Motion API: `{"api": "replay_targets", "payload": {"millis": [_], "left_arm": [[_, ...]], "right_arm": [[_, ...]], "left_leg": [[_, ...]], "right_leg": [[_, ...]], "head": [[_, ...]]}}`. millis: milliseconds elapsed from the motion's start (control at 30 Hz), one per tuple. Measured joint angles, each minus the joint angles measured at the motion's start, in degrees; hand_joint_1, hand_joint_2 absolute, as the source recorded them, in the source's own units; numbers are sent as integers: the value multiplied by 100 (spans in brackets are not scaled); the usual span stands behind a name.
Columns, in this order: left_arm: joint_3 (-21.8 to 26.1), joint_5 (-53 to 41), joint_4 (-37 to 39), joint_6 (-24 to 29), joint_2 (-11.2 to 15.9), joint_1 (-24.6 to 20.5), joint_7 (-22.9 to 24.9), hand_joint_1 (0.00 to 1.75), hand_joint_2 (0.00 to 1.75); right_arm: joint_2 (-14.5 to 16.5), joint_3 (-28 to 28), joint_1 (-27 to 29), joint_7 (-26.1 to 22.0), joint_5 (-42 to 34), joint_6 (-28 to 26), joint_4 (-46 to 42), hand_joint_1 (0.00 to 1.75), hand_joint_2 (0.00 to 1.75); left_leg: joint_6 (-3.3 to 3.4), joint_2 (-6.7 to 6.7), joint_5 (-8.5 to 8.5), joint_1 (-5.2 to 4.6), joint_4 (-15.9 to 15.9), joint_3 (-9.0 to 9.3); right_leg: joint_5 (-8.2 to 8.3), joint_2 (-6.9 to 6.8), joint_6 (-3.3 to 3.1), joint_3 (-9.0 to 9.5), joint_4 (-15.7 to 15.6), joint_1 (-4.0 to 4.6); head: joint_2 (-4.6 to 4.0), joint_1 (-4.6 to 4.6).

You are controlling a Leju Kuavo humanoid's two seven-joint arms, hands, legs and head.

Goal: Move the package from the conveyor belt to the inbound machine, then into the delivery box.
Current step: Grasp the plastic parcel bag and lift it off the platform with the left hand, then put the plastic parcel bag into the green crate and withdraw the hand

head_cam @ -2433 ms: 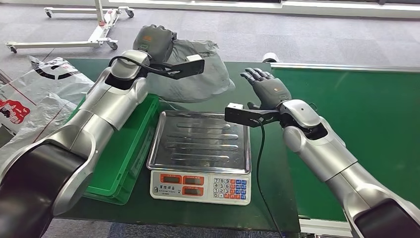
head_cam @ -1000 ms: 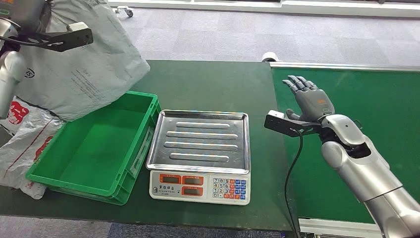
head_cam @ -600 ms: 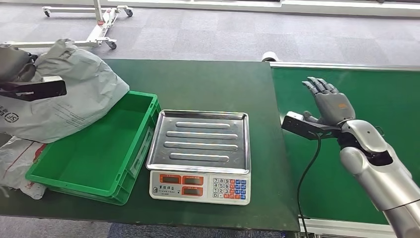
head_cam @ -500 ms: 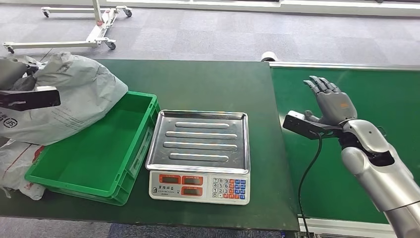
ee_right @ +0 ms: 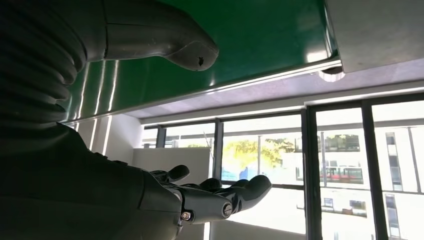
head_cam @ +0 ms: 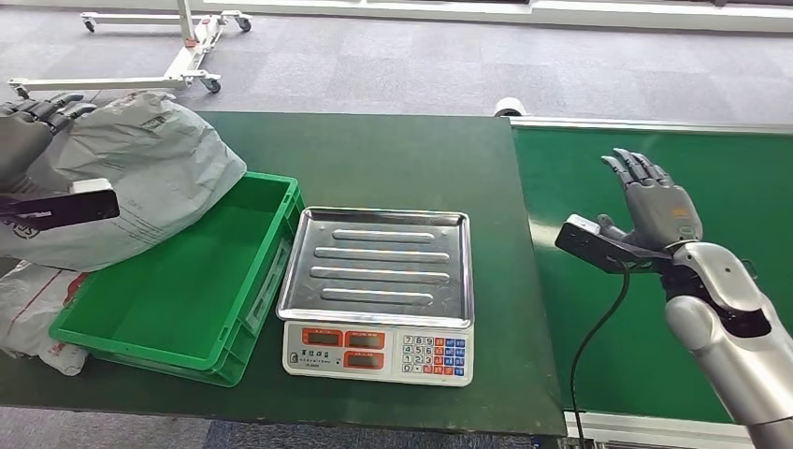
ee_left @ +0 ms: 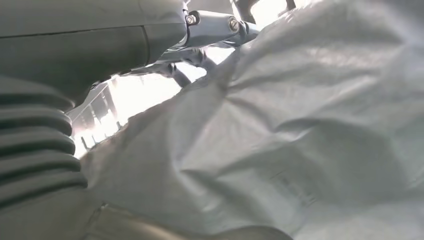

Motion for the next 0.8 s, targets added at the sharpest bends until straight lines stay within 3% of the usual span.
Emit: {"api": "replay_targets", "payload": {"millis": [133,333,800], "left_arm": [[196,-153,-457,36,-265,130,-7,0,0],[486,-242,-965,-2,-456,247,-103,0,0],[862,-216,-1437,-73,-620,350,-173,0,0]], "right_arm": [[-10,-174,82,13,65,-4,-134,0,175],[-10,-367,217,33,121,-20,-287,0,175],[-6,-570,305,0,195,-69,-441,0,175]], "left_leg": [[0,3,0,1,0,-2],[0,3,-1,1,0,-3],[1,3,-1,1,0,-4]], "right_leg": [[0,1,0,-1,0,1],[0,2,0,-3,0,2],[1,2,0,-1,0,1]], "head": [[0,0],[0,-1],[0,0]]}}
